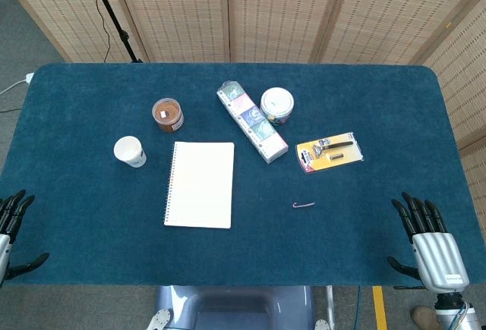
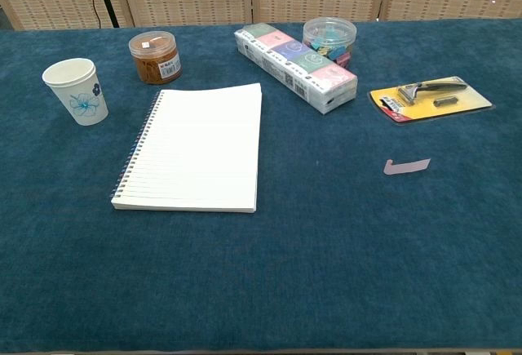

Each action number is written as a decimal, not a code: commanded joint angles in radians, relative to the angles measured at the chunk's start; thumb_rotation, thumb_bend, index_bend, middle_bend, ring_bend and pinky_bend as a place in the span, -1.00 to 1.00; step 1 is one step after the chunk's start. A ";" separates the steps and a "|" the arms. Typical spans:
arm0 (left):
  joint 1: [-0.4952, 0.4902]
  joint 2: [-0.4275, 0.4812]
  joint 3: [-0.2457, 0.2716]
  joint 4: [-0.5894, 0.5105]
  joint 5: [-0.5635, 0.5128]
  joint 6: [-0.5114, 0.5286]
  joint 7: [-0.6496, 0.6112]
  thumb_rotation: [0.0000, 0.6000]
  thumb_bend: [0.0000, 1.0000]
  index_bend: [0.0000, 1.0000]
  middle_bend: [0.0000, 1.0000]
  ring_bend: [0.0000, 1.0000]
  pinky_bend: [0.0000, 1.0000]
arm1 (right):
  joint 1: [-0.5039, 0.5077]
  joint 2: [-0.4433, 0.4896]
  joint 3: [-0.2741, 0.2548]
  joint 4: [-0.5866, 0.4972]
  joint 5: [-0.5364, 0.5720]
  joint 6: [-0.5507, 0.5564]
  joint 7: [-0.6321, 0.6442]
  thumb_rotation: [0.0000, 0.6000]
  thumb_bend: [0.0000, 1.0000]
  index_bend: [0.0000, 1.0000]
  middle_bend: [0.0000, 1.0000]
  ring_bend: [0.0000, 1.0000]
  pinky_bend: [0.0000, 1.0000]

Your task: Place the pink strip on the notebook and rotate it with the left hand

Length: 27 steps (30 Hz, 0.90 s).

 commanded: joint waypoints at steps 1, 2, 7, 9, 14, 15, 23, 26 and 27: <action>0.000 0.003 0.002 0.001 0.004 0.000 -0.007 1.00 -1.00 -1.00 -1.00 -1.00 -1.00 | 0.002 -0.001 -0.003 -0.002 0.001 -0.007 -0.003 1.00 -1.00 -1.00 -1.00 -1.00 -1.00; 0.000 0.004 0.003 0.002 0.006 0.000 -0.009 1.00 -1.00 -1.00 -1.00 -1.00 -1.00 | 0.003 -0.001 -0.003 -0.002 0.002 -0.011 -0.001 1.00 -1.00 -1.00 -1.00 -1.00 -1.00; 0.001 0.005 0.004 0.003 0.012 0.004 -0.016 1.00 -1.00 -1.00 -1.00 -1.00 -1.00 | 0.017 -0.012 0.000 0.007 0.002 -0.033 0.021 1.00 -1.00 -1.00 -1.00 -1.00 -1.00; 0.002 0.006 0.003 0.003 0.008 0.002 -0.019 1.00 -1.00 -1.00 -1.00 -1.00 -1.00 | 0.033 -0.024 0.003 0.016 -0.001 -0.053 0.034 1.00 -1.00 -1.00 -1.00 -1.00 -1.00; 0.001 0.007 0.001 -0.001 0.004 0.001 -0.024 1.00 -1.00 -1.00 -1.00 -1.00 -1.00 | 0.102 -0.067 0.039 0.039 0.027 -0.142 0.055 1.00 -1.00 -0.93 -1.00 -1.00 -1.00; 0.001 0.007 0.000 -0.002 0.002 -0.001 -0.023 1.00 -1.00 -1.00 -1.00 -1.00 -1.00 | 0.118 -0.086 0.051 0.051 0.026 -0.151 0.068 1.00 -1.00 -0.88 -1.00 -1.00 -1.00; -0.006 0.011 -0.005 -0.011 -0.015 -0.019 -0.023 1.00 -1.00 -1.00 -1.00 -1.00 -1.00 | 0.226 -0.172 0.092 0.101 0.078 -0.292 0.098 1.00 -1.00 -0.57 -1.00 -1.00 -1.00; -0.009 0.014 -0.008 -0.014 -0.021 -0.026 -0.022 1.00 -1.00 -1.00 -1.00 -1.00 -1.00 | 0.260 -0.220 0.109 0.121 0.111 -0.331 0.051 1.00 -0.96 -0.47 -1.00 -1.00 -1.00; -0.010 0.015 -0.009 -0.016 -0.024 -0.028 -0.023 1.00 -1.00 -1.00 -1.00 -1.00 -1.00 | 0.268 -0.237 0.113 0.127 0.120 -0.337 0.035 1.00 -0.91 -0.45 -1.00 -1.00 -1.00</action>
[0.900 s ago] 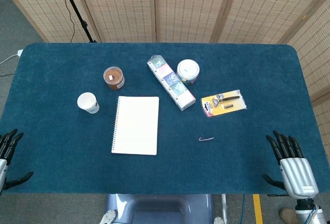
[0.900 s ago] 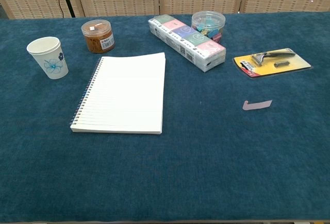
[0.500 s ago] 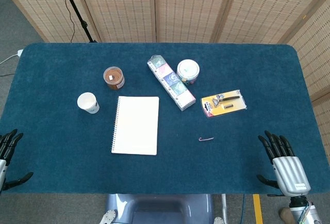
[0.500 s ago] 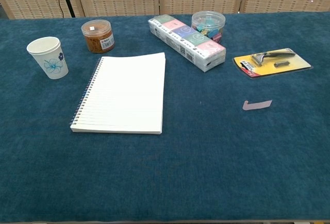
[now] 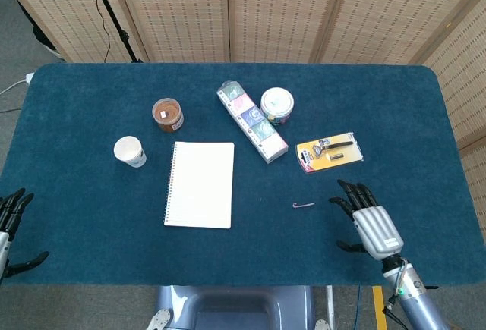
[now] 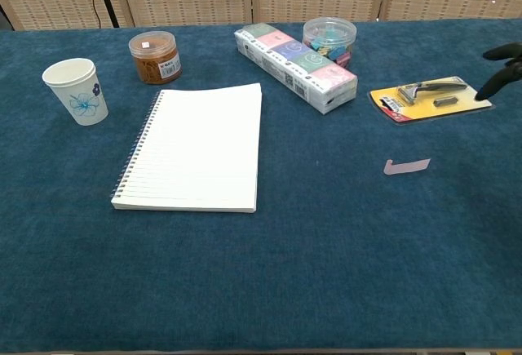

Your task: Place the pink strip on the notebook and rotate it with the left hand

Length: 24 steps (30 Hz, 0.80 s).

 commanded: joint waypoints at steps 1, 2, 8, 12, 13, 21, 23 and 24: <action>-0.002 0.002 -0.002 -0.003 -0.005 -0.005 -0.001 1.00 -1.00 -1.00 -1.00 -1.00 -1.00 | 0.034 -0.059 0.022 0.029 0.038 -0.036 -0.055 1.00 -0.85 -0.43 -1.00 -1.00 -1.00; -0.003 0.003 -0.003 -0.004 -0.007 -0.007 -0.002 1.00 -1.00 -1.00 -1.00 -1.00 -1.00 | 0.044 -0.079 0.026 0.040 0.048 -0.044 -0.075 1.00 -0.83 -0.42 -1.00 -1.00 -1.00; -0.005 0.010 -0.002 -0.006 -0.011 -0.014 -0.009 1.00 -1.00 -1.00 -1.00 -1.00 -1.00 | 0.089 -0.173 0.046 0.110 0.115 -0.090 -0.155 1.00 -0.60 -0.36 -1.00 -1.00 -1.00; -0.005 0.013 -0.005 -0.006 -0.016 -0.014 -0.020 1.00 -1.00 -1.00 -1.00 -1.00 -1.00 | 0.110 -0.222 0.056 0.145 0.161 -0.110 -0.184 1.00 -0.51 -0.32 -1.00 -1.00 -1.00; -0.005 0.014 -0.005 -0.006 -0.017 -0.015 -0.021 1.00 -1.00 -1.00 -1.00 -1.00 -1.00 | 0.114 -0.231 0.058 0.151 0.170 -0.114 -0.189 1.00 -0.51 -0.31 -1.00 -1.00 -1.00; -0.007 0.018 -0.006 -0.007 -0.021 -0.020 -0.030 1.00 -1.00 -1.00 -1.00 -1.00 -1.00 | 0.150 -0.296 0.071 0.205 0.224 -0.128 -0.241 1.00 -0.32 -0.22 -1.00 -1.00 -1.00; -0.007 0.019 -0.007 -0.007 -0.023 -0.021 -0.033 1.00 -1.00 -1.00 -1.00 -1.00 -1.00 | 0.156 -0.303 0.074 0.214 0.235 -0.128 -0.249 1.00 -0.27 -0.20 -1.00 -1.00 -1.00; -0.007 0.020 -0.007 -0.008 -0.024 -0.021 -0.035 1.00 -1.00 -1.00 -1.00 -1.00 -1.00 | 0.157 -0.304 0.074 0.217 0.239 -0.128 -0.251 1.00 -0.25 -0.19 -1.00 -1.00 -1.00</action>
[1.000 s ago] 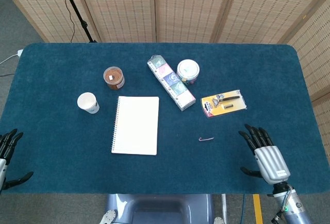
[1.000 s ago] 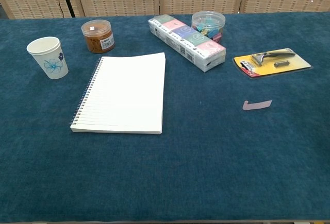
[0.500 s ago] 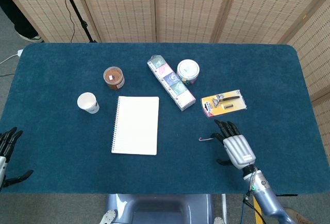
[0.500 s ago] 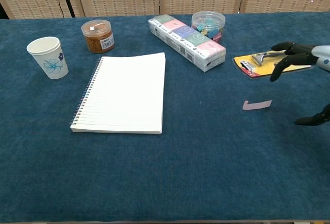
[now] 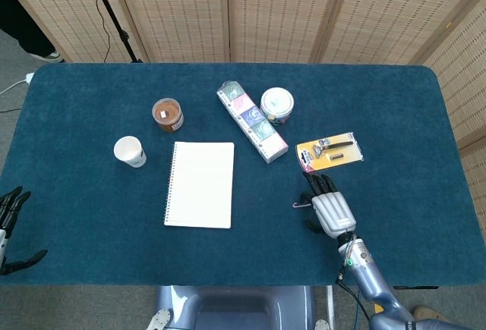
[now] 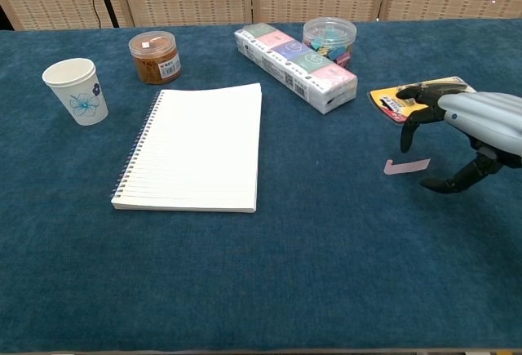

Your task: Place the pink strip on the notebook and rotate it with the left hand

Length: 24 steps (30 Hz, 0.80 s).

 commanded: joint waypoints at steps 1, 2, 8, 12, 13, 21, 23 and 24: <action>-0.001 0.002 -0.001 -0.001 -0.002 -0.002 -0.004 1.00 -1.00 -1.00 -1.00 -1.00 -1.00 | 0.008 -0.008 0.004 0.012 0.013 -0.001 -0.010 1.00 -0.24 -0.19 -1.00 -1.00 -1.00; -0.001 0.002 0.000 -0.001 -0.002 -0.003 -0.005 1.00 -1.00 -1.00 -1.00 -1.00 -1.00 | 0.010 -0.010 0.004 0.017 0.017 -0.001 -0.013 1.00 -0.24 -0.19 -1.00 -1.00 -1.00; -0.002 0.005 0.001 0.000 0.000 -0.006 -0.011 1.00 -1.00 -1.00 -1.00 -1.00 -1.00 | 0.019 -0.020 0.002 0.037 0.029 0.004 -0.018 1.00 -0.24 -0.19 -1.00 -1.00 -1.00; -0.002 0.005 0.002 0.000 0.001 -0.006 -0.011 1.00 -1.00 -1.00 -1.00 -1.00 -1.00 | 0.029 -0.028 0.004 0.050 0.039 0.003 -0.024 1.00 -0.24 -0.18 -1.00 -1.00 -1.00; -0.001 0.005 0.002 0.000 0.001 -0.006 -0.010 1.00 -1.00 -1.00 -1.00 -1.00 -1.00 | 0.033 -0.031 0.005 0.056 0.043 0.003 -0.029 1.00 -0.24 -0.18 -1.00 -1.00 -1.00; -0.001 0.006 0.000 0.000 -0.004 -0.007 -0.015 1.00 -1.00 -1.00 -1.00 -1.00 -1.00 | 0.051 -0.050 0.006 0.095 0.059 0.003 -0.043 1.00 -0.24 -0.10 -1.00 -1.00 -1.00; -0.002 0.006 0.000 -0.001 -0.004 -0.007 -0.015 1.00 -1.00 -1.00 -1.00 -1.00 -1.00 | 0.054 -0.053 0.005 0.101 0.062 0.002 -0.043 1.00 -0.24 -0.10 -1.00 -1.00 -1.00; -0.002 0.006 0.000 -0.001 -0.003 -0.007 -0.014 1.00 -1.00 -1.00 -1.00 -1.00 -1.00 | 0.055 -0.054 0.005 0.103 0.064 0.001 -0.043 1.00 -0.24 -0.09 -1.00 -1.00 -1.00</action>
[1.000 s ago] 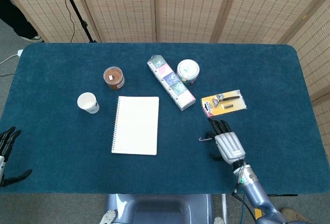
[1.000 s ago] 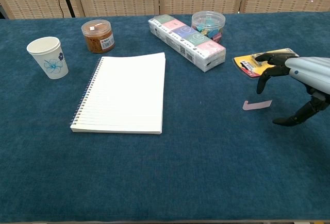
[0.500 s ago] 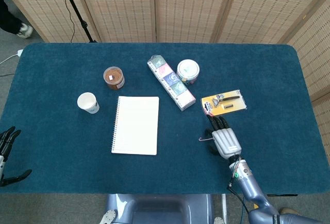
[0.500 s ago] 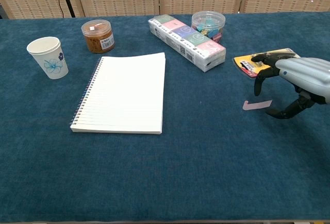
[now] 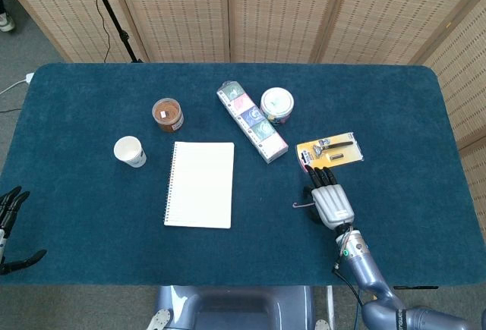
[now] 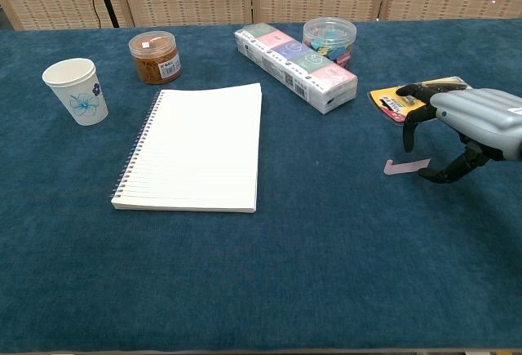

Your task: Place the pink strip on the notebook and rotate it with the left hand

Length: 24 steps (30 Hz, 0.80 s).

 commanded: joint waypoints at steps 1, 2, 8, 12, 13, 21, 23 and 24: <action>0.000 0.000 0.001 0.000 0.002 0.000 0.001 1.00 -1.00 -1.00 -1.00 -1.00 -1.00 | 0.004 -0.003 0.000 0.005 0.005 -0.002 0.002 1.00 -0.24 -0.08 -1.00 -1.00 -1.00; 0.000 0.000 0.002 0.000 0.003 0.000 0.002 1.00 -1.00 -1.00 -1.00 -1.00 -1.00 | 0.006 -0.004 -0.001 0.007 0.006 -0.002 0.003 1.00 -0.24 -0.07 -1.00 -1.00 -1.00; 0.001 0.001 0.002 0.003 0.002 0.001 -0.007 1.00 -1.00 -1.00 -1.00 -1.00 -1.00 | 0.015 -0.013 -0.001 0.023 0.019 -0.005 -0.001 1.00 -0.23 0.02 -1.00 -1.00 -1.00; 0.001 0.003 0.001 0.006 0.002 0.000 -0.011 1.00 -1.00 -1.00 -1.00 -1.00 -1.00 | 0.021 -0.016 0.000 0.027 0.037 -0.012 -0.008 1.00 -0.21 0.03 -1.00 -1.00 -1.00; 0.001 0.003 0.001 0.006 0.002 0.000 -0.012 1.00 -1.00 -1.00 -1.00 -1.00 -1.00 | 0.022 -0.017 0.000 0.029 0.039 -0.012 -0.009 1.00 -0.20 0.03 -1.00 -1.00 -1.00; 0.000 0.002 0.001 0.006 0.000 -0.002 -0.011 1.00 -1.00 -1.00 -1.00 -1.00 -1.00 | 0.033 -0.028 -0.002 0.047 0.052 -0.014 -0.014 1.00 -0.07 0.04 -1.00 -1.00 -1.00; 0.000 0.002 0.000 0.006 0.000 -0.002 -0.010 1.00 -1.00 -1.00 -1.00 -1.00 -1.00 | 0.035 -0.029 -0.002 0.050 0.056 -0.015 -0.014 1.00 -0.06 0.05 -1.00 -1.00 -1.00; 0.000 0.002 0.001 0.006 0.000 -0.002 -0.010 1.00 -1.00 -1.00 -1.00 -1.00 -1.00 | 0.036 -0.029 -0.003 0.051 0.057 -0.015 -0.013 1.00 -0.05 0.06 -1.00 -1.00 -1.00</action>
